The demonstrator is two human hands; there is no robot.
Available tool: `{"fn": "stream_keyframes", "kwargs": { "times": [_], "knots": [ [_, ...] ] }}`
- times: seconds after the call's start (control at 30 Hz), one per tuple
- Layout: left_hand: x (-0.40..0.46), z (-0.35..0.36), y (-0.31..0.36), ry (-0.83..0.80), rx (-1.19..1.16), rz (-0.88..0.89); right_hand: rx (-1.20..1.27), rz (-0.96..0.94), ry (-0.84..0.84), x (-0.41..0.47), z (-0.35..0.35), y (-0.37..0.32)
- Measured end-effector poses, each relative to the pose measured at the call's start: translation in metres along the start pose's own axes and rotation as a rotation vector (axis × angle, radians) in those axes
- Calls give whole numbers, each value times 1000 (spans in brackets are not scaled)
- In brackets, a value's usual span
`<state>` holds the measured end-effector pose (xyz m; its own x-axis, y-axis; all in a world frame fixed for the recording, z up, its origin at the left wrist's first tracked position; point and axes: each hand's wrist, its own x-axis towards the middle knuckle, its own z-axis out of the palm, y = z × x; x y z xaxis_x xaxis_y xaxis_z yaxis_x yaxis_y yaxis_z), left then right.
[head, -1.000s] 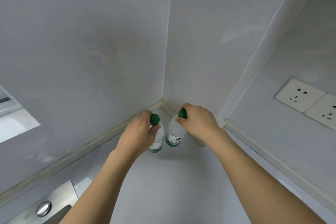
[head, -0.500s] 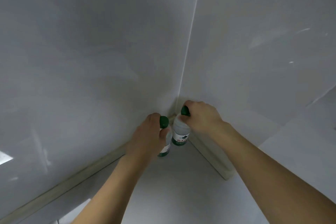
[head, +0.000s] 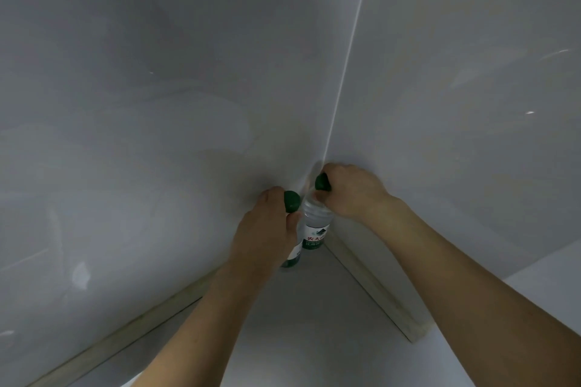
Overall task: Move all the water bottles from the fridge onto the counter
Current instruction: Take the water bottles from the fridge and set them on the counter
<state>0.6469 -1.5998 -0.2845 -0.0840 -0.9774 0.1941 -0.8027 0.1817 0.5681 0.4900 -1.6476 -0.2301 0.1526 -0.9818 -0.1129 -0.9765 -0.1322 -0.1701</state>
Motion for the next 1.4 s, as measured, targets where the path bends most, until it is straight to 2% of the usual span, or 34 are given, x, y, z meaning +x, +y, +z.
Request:
{"fn": "stream_keyframes", "kwargs": {
  "times": [0.2, 0.4, 0.5, 0.63, 0.73, 0.9, 0.97, 1.17, 1.4],
  "knots": [
    [-2, 9, -2, 43, -65, 10, 94, 62, -67, 9, 6, 2],
    [-2, 2, 1, -44, -148, -35, 259, 112, -102, 3, 13, 5],
    [-3, -7, 5, -104, -134, -58, 398, 150, -57, -26, 11, 6],
    [-9, -25, 16, -110, -41, -53, 379, 219, 40, -82, 6, 10],
    [-25, -36, 36, -45, 103, 47, 311, 248, 48, -133, 1, 20],
    [-81, -36, 93, -118, 234, 348, 287, 340, 28, -234, -7, 40],
    [-102, -27, 112, -117, 240, 440, 282, 388, 40, -267, -8, 50],
    [-154, 11, 179, -270, 234, 617, 248, 540, 134, -355, -10, 90],
    [-201, 56, 258, -400, 143, 757, 191, 727, 171, -453, -9, 134]
  ]
}}
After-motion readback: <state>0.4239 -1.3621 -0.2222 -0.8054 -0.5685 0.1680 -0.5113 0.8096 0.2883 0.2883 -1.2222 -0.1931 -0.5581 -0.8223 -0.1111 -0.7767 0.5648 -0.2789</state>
